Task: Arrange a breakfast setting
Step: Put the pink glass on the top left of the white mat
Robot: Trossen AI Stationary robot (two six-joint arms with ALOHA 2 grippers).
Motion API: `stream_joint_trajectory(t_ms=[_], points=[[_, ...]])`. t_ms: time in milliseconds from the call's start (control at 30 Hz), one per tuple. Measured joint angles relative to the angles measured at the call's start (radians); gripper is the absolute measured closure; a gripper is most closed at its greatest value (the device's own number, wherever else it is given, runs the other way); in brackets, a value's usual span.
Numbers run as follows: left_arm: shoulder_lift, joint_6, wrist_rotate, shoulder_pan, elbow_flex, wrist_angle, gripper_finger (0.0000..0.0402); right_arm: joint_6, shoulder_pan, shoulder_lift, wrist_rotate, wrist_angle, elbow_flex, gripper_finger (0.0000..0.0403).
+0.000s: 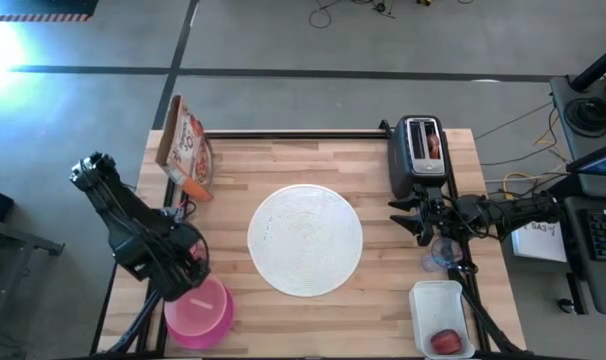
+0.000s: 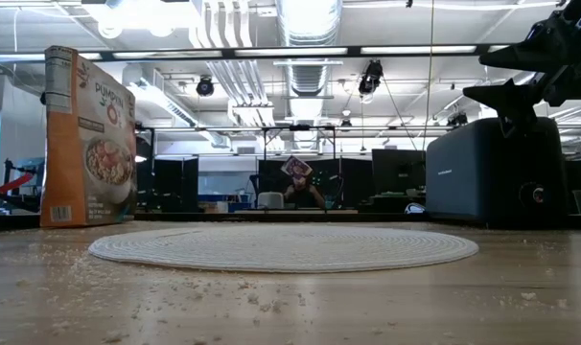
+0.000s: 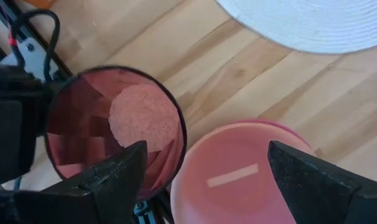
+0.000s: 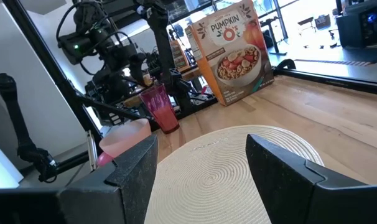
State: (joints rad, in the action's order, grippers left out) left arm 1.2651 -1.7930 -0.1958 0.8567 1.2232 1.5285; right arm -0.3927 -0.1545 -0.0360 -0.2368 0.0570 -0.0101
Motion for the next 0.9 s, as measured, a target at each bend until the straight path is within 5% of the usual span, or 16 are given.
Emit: stream_joint_trajectory(t_ms=[667,900], points=[[-0.005,0.042,0.038,-0.004,-0.177,-0.139,0.0098,0.0,0.0,0.0,0.0,0.0,0.0,0.017],[-0.005,0.042,0.039,-0.004,-0.177,-0.139,0.0186,0.0,0.0,0.0,0.0,0.0,0.0,0.017]])
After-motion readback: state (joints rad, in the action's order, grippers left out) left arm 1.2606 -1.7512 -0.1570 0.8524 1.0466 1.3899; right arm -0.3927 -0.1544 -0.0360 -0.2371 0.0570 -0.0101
